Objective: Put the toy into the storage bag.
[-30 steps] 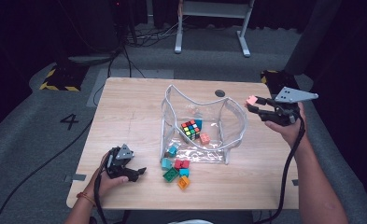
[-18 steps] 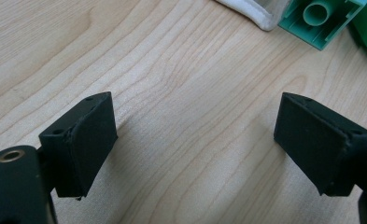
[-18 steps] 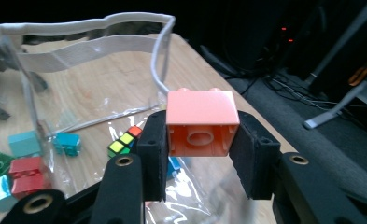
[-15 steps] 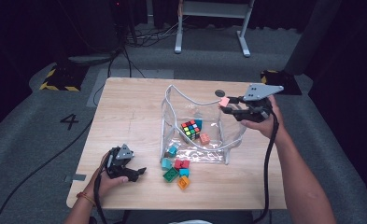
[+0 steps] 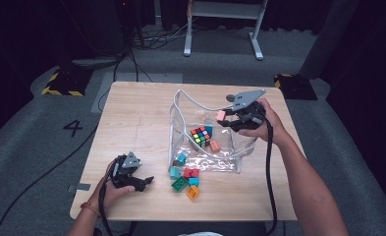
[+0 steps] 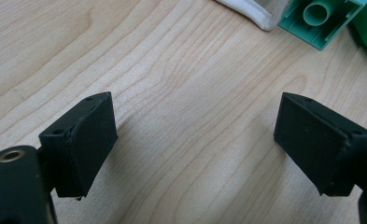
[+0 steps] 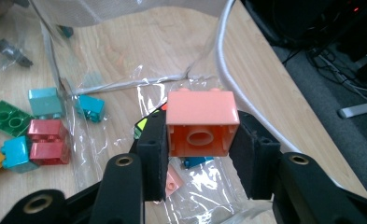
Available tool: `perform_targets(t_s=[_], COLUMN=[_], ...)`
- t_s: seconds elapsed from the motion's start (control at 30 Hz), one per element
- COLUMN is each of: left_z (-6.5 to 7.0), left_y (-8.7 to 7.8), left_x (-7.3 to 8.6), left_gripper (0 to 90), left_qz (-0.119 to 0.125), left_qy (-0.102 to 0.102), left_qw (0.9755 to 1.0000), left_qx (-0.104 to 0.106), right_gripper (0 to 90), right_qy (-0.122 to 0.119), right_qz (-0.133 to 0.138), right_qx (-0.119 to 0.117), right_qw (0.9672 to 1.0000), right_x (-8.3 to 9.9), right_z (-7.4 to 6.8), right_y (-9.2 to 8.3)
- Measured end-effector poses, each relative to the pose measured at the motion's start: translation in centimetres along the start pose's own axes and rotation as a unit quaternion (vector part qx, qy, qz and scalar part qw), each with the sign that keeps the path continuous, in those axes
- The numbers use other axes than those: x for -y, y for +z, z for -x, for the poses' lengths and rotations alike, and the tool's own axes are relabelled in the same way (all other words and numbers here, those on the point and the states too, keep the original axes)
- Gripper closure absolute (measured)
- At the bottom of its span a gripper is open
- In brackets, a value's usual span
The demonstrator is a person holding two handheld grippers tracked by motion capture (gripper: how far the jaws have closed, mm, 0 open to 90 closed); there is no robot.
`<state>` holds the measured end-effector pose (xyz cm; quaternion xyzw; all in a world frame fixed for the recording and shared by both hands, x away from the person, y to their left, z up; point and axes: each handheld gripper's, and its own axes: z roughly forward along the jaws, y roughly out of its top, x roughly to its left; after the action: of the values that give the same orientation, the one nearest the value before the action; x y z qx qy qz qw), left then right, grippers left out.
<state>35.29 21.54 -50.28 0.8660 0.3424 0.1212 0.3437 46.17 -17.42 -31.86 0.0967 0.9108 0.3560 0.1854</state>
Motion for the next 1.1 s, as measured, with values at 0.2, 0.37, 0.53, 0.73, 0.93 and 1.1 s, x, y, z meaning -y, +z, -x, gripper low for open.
perform_targets(t_s=[0.2, 0.37, 0.53, 0.73, 0.93, 1.1], left_z=[0.0, 0.0, 0.0, 0.0, 0.0, 0.0], left_y=[0.0, 0.0, 0.0, 0.0, 0.0, 0.0], left_x=[0.0, 0.0, 0.0, 0.0, 0.0, 0.0], left_gripper=[13.2, 13.2, 13.3, 13.2, 13.2, 13.3], left_qz=[-0.001, 0.0, -0.001, 0.0, 0.0, 0.001], left_qy=[-0.001, 0.0, 0.0, 0.001, 0.001, -0.002], left_qw=[1.0, 1.0, 1.0, 1.0, 1.0, 1.0], left_qx=[0.001, 0.0, 0.001, 0.0, 0.0, 0.0], right_gripper=[59.0, 59.0, 58.9, 58.9, 58.9, 58.9], right_qy=[-0.018, -0.044, -0.05, -0.044, -0.042, -0.037], right_qz=[-0.043, -0.077, -0.127, -0.158, -0.201, -0.219], right_qx=[-0.015, -0.027, -0.036, -0.037, -0.033, -0.021], right_qw=[0.9988, 0.9957, 0.9899, 0.9857, 0.9781, 0.9747], right_x=[-1.1, -1.7, -1.8, -1.4, -0.6, 0.4], right_z=[-0.2, -0.2, -0.2, 0.2, 0.3, 0.9], right_y=[1.7, 3.3, 4.4, 4.8, 4.7, 4.0])
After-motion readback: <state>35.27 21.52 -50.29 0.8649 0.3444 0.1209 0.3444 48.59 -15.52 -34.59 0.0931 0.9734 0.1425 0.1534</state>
